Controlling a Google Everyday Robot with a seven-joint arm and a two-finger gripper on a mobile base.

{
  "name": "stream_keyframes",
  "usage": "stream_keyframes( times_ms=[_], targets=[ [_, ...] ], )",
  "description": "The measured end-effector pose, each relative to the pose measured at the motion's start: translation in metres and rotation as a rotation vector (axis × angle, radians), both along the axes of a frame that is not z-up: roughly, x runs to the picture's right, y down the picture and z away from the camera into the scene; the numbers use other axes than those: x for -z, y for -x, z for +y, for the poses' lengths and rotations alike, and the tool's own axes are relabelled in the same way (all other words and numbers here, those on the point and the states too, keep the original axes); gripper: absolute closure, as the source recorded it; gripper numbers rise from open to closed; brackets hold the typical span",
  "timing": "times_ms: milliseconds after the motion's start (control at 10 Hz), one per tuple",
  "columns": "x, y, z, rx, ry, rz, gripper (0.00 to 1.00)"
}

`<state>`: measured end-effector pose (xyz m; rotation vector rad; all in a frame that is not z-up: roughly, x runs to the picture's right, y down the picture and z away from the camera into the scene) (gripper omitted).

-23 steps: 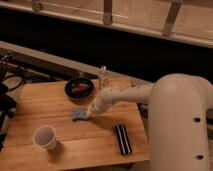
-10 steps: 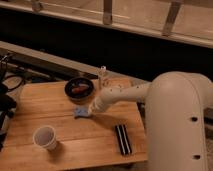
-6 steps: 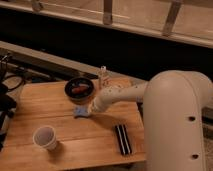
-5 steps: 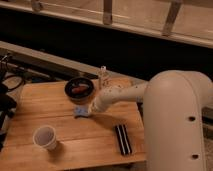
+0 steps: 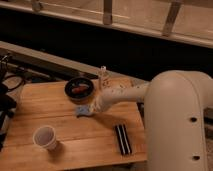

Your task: Wipe the white sponge on the table

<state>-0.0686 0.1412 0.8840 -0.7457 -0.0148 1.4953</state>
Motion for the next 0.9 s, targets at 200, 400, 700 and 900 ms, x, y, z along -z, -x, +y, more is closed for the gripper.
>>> stream_keyframes(
  times_ms=[200, 400, 700, 900],
  targets=[
    [0.007, 0.004, -0.002, -0.029, 0.028, 0.012, 1.0],
    [0.02, -0.013, 0.002, -0.066, 0.037, 0.041, 1.0],
    [0.055, -0.064, 0.022, -0.17, 0.041, 0.114, 1.0],
    [0.06, -0.093, 0.031, -0.16, 0.044, 0.113, 1.0]
  ],
)
